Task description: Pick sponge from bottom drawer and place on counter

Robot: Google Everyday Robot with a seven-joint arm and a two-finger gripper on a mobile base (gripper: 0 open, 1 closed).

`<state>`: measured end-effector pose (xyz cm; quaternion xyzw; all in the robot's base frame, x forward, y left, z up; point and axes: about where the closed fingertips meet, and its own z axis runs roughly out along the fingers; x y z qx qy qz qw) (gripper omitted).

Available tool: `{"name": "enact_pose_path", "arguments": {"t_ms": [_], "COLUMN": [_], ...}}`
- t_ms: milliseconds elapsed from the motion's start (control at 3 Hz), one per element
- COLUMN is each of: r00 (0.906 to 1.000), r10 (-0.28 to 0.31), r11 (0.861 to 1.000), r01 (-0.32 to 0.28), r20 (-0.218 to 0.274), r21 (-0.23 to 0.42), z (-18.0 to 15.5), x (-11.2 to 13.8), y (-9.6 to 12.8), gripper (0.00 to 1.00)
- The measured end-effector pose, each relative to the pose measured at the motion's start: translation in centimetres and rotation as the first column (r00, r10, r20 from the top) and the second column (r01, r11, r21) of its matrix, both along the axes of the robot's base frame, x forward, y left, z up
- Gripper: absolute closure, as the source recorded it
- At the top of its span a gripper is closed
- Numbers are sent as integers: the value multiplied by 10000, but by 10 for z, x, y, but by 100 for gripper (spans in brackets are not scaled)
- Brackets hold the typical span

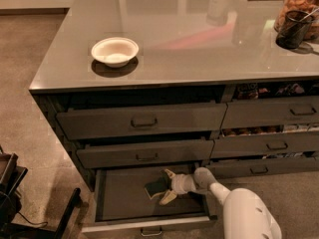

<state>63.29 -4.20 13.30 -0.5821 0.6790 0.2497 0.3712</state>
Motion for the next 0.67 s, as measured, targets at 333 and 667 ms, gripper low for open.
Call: {"name": "enact_pose_path", "arguments": {"t_ms": [333, 667], "r00": [9998, 9983], "r10": [-41, -108], "r11": [10000, 9999], "r01": [42, 109], "r20": [-212, -566], "r21": [47, 13], "z": [-8, -8], "x": [1, 1], "y": [2, 3], "gripper": [26, 49]}}
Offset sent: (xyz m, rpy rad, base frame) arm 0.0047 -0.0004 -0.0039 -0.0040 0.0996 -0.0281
